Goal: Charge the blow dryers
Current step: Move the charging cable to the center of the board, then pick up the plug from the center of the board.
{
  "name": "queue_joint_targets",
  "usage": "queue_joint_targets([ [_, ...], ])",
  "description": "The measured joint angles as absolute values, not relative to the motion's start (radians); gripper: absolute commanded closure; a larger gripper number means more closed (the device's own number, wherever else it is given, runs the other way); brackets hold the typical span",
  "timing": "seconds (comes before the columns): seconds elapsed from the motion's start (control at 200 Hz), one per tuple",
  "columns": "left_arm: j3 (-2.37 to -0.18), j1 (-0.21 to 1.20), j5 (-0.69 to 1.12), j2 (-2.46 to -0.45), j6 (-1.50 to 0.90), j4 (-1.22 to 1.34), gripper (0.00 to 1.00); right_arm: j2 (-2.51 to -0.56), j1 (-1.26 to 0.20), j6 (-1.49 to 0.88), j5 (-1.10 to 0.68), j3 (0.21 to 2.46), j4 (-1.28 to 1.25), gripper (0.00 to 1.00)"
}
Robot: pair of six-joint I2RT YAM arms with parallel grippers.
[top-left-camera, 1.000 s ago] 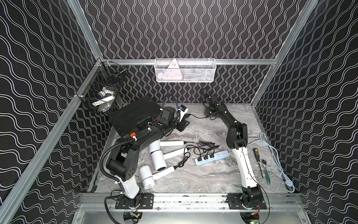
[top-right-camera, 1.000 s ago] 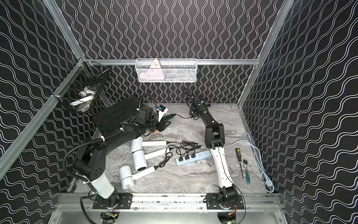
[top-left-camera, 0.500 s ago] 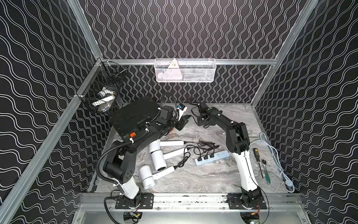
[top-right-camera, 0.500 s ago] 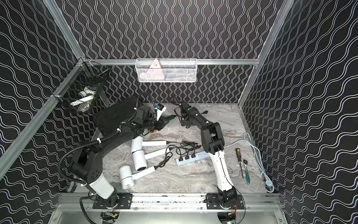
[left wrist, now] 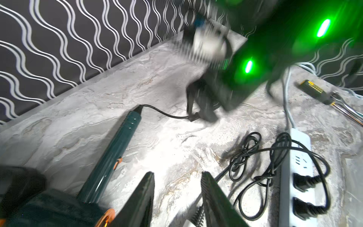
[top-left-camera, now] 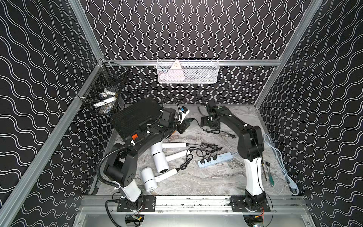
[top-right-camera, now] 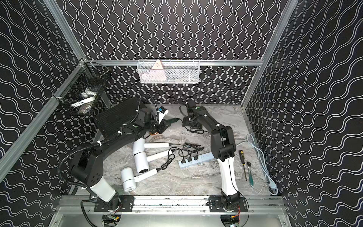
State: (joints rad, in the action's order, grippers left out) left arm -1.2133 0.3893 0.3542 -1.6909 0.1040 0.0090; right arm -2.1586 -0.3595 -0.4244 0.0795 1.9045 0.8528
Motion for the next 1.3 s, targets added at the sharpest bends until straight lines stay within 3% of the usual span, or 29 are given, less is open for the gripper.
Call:
queue_joint_targets([
  [0.27,-1.441,0.483,0.542,-1.929,0.173,-0.039,0.56,-1.819,-0.213,-0.437,0.044,1.696,0.799,0.06],
  [0.43,-1.796,0.572,0.578,-2.178,0.326,-0.22,0.5,-1.716,-0.187,-0.456,0.032,1.586,0.799,0.05],
  [0.59,-2.239,0.574,0.586,-2.458,0.422,-0.474,0.42,-1.578,-0.18,-0.467,0.02,1.444,0.772,0.04],
  [0.701,-2.425,0.58,0.587,-2.584,0.453,-0.584,0.35,-1.492,-0.176,-0.467,0.012,1.353,0.759,0.04],
  [0.841,-2.473,0.6,0.55,-2.652,0.475,-0.614,0.28,-1.444,-0.175,-0.46,0.014,1.317,0.755,0.04],
  [1.181,-2.551,0.613,0.409,-2.751,0.492,-0.626,0.23,-1.432,-0.175,-0.463,-0.03,1.282,0.721,0.06],
  [1.301,-2.567,0.613,0.361,-2.772,0.487,-0.622,0.29,-1.442,-0.175,-0.463,-0.05,1.28,0.72,0.06],
])
